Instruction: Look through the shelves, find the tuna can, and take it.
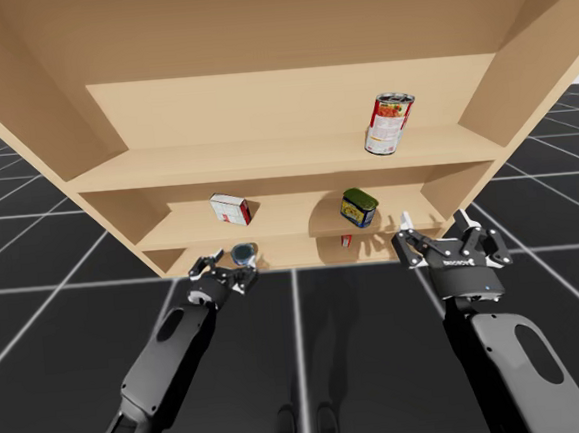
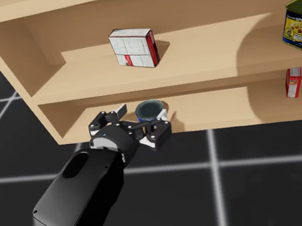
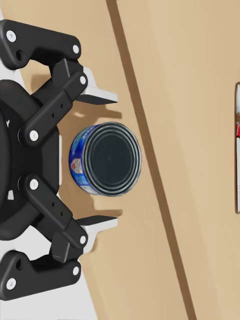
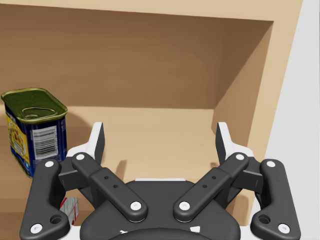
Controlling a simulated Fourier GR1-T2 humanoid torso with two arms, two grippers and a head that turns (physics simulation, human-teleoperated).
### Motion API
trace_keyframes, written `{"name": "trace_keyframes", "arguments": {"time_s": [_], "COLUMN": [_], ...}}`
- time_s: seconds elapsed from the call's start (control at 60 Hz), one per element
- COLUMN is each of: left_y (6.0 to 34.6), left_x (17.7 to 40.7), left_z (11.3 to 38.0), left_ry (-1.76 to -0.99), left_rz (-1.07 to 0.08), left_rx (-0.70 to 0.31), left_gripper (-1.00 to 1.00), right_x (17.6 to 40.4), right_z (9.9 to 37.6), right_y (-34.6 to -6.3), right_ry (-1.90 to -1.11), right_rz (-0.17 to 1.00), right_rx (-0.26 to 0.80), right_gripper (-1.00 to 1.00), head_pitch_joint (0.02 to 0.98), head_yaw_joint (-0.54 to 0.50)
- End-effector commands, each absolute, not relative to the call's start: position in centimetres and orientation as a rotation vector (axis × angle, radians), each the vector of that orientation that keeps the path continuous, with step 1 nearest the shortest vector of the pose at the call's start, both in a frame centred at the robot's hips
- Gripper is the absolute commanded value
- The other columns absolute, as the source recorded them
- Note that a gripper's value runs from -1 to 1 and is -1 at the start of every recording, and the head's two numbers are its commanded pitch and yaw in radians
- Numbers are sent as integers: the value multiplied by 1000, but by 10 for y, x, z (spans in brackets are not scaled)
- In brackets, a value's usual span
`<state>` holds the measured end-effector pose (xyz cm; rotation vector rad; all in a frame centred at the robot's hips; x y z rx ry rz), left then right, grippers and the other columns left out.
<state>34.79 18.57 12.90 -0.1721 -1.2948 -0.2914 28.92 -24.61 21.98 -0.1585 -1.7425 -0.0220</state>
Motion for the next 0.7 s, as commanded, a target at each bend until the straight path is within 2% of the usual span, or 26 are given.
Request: {"name": "trace_keyframes", "arguments": {"time_s": [0.017, 0.483, 0.517, 0.533, 0.55, 0.7], "left_y": [180, 177, 177, 177, 177, 177], "left_x": [363, 382, 381, 381, 381, 381], "left_z": [120, 102, 101, 101, 100, 98], "left_ry": [-1281, -1223, -1222, -1221, -1220, -1215], "left_rz": [-284, -266, -268, -269, -270, -270], "left_rx": [-166, -168, -164, -163, -163, -171], "left_gripper": [-1000, -1000, -650, 127, 710, 905], "right_x": [289, 289, 289, 289, 289, 289], "right_z": [220, 222, 222, 222, 222, 222], "right_y": [-247, -252, -253, -253, -254, -255], "right_ry": [-1744, -1754, -1754, -1755, -1755, -1756], "right_rz": [-27, -45, -47, -48, -49, -54], "right_rx": [-158, -178, -179, -180, -182, -185], "right_gripper": [-1000, -1000, -1000, -1000, -1000, -1000], "head_pitch_joint": [773, 774, 774, 774, 774, 773], "head_yaw_joint": [206, 197, 197, 197, 197, 195]}}
